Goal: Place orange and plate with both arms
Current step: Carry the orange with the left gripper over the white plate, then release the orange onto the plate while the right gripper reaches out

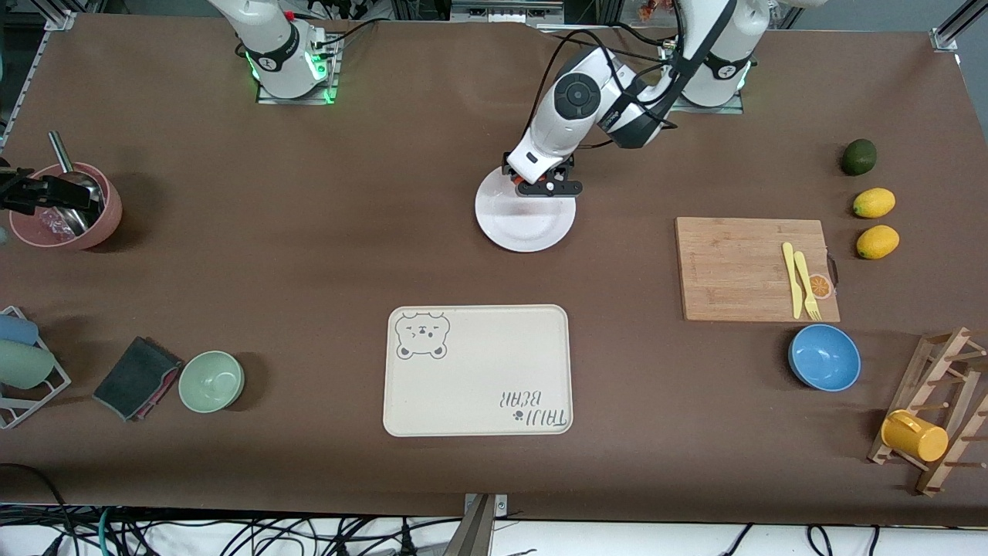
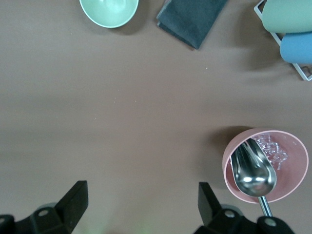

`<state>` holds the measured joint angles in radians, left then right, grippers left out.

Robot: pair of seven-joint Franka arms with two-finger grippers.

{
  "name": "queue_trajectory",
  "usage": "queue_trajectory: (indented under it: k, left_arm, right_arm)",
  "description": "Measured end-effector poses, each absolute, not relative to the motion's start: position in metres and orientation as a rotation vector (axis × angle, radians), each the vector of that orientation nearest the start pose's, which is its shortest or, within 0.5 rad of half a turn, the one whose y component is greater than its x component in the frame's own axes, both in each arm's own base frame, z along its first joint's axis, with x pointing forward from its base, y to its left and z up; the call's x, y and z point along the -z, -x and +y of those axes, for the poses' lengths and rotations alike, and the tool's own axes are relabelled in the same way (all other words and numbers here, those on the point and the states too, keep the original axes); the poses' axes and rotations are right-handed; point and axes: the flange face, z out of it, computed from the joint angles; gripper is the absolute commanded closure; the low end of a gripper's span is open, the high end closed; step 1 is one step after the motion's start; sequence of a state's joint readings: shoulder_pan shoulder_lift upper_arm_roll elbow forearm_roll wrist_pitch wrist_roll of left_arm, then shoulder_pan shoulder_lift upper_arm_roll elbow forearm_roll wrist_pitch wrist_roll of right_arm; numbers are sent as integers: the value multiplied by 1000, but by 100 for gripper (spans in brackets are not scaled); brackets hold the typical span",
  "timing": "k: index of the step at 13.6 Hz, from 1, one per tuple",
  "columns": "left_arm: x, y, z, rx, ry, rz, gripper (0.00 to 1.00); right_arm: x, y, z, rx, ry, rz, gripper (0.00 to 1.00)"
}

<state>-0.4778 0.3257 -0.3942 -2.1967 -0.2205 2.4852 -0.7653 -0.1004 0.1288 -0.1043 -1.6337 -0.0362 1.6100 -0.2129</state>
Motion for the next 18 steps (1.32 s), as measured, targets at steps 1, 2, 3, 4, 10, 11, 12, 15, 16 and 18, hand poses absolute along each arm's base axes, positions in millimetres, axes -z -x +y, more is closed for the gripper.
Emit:
queue_trajectory:
  k: [1, 2, 3, 4, 10, 11, 12, 15, 16, 18]
  left_arm:
    - [-238, -359, -425, -334, 3284, -153, 92]
    - [-229, -360, -425, -341, 3283, -162, 91]
    - [-221, -361, -425, -356, 3279, -171, 85]
    - [-213, -362, -425, -368, 3277, -180, 81]
    - [-199, -383, -421, -372, 3275, -236, 0]
    - [-199, -391, -415, -360, 3274, -256, 0]
    - [-201, -397, -412, -347, 3276, -272, 0]
    - [-227, -421, -407, -268, 3312, -319, 0]
    - [-245, -433, -399, -235, 3322, -348, 0]
    - [-293, -460, -364, -199, 3315, -436, 0]
  right_arm:
    - [-523, -573, -122, -258, 3147, -13, 0]
    - [-521, -574, -123, -266, 3145, -10, 0]
    - [-518, -574, -122, -274, 3138, -10, 0]
    - [-516, -575, -119, -273, 3123, -13, 0]
    - [-517, -582, -55, -284, 2930, -101, 0]
    - [-513, -583, -40, -309, 2897, -128, 0]
    - [-507, -582, -27, -353, 2846, -144, 0]
    - [-479, -577, -2, -530, 2644, -150, 0]
    - [-462, -578, 4, -590, 2585, -151, 0]
    - [-408, -585, 30, -705, 2461, -168, 0]
